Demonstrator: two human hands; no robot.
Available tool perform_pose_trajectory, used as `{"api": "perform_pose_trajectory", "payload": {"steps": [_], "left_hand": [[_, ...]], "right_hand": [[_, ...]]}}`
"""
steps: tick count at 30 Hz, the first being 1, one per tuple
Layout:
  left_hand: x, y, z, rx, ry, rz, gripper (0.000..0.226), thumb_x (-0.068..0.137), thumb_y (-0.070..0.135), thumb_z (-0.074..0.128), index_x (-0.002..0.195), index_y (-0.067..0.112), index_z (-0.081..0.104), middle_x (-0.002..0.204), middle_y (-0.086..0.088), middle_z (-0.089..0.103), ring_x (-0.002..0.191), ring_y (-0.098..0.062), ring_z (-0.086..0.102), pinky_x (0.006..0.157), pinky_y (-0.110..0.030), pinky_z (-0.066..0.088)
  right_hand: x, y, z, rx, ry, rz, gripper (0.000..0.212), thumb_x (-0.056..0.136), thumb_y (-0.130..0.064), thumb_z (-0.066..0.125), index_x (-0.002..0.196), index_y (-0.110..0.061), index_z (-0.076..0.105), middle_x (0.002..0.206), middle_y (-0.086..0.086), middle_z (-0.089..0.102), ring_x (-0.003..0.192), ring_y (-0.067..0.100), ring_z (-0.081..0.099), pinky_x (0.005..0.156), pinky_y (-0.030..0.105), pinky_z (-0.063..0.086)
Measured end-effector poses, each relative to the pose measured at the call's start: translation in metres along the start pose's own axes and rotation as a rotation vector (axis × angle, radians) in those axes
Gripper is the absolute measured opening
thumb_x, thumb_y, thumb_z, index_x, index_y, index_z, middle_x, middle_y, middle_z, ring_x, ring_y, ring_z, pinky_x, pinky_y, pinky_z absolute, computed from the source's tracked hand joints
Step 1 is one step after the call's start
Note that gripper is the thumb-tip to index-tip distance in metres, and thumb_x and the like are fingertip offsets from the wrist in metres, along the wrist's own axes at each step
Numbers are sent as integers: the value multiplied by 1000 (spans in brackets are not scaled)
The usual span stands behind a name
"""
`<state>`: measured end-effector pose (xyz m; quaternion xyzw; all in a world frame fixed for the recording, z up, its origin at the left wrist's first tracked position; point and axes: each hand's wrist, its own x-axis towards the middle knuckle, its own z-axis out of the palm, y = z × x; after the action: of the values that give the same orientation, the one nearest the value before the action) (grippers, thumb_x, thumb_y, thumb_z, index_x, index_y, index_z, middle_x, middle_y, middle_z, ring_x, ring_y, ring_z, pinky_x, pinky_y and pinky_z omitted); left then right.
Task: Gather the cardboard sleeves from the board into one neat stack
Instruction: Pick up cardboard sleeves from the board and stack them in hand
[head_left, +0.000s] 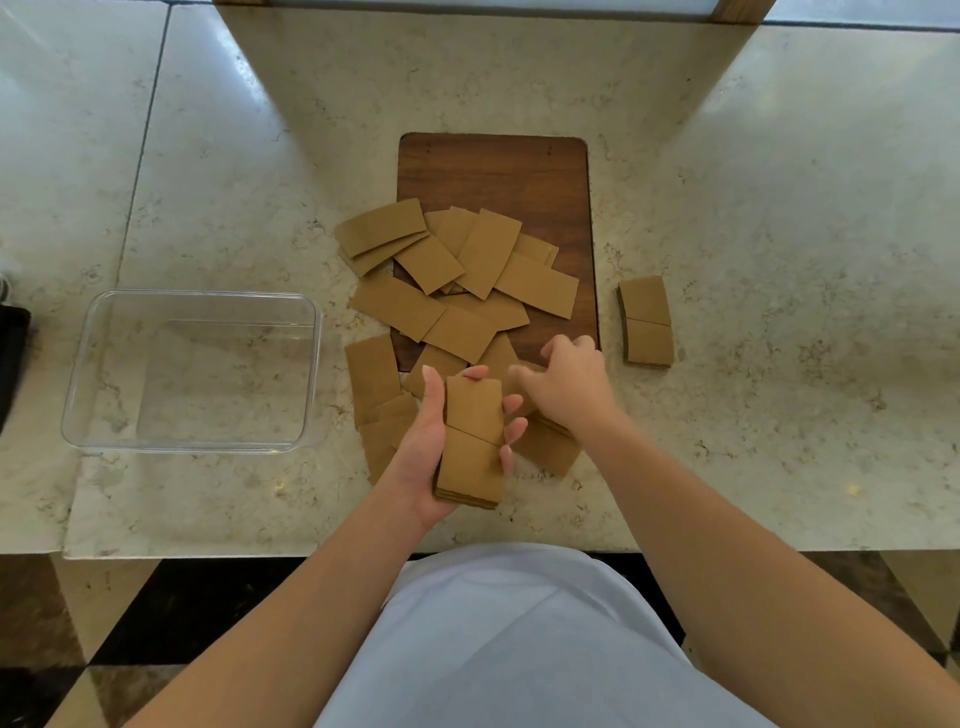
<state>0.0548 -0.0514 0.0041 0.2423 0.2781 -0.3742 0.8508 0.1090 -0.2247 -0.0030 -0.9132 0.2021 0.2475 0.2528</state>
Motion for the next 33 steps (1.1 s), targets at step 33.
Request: {"api": "perform_pose_trajectory", "payload": {"steps": [33], "left_hand": [[-4, 9, -17, 11, 292, 28, 51, 99, 67, 46, 121, 26, 68, 95, -17, 71, 73, -28, 70, 51, -29, 53]], "right_hand": [[-23, 2, 7, 377, -47, -110, 28, 94, -32, 63, 70, -19, 59, 62, -8, 59, 55, 11, 52, 52, 27, 39]]}}
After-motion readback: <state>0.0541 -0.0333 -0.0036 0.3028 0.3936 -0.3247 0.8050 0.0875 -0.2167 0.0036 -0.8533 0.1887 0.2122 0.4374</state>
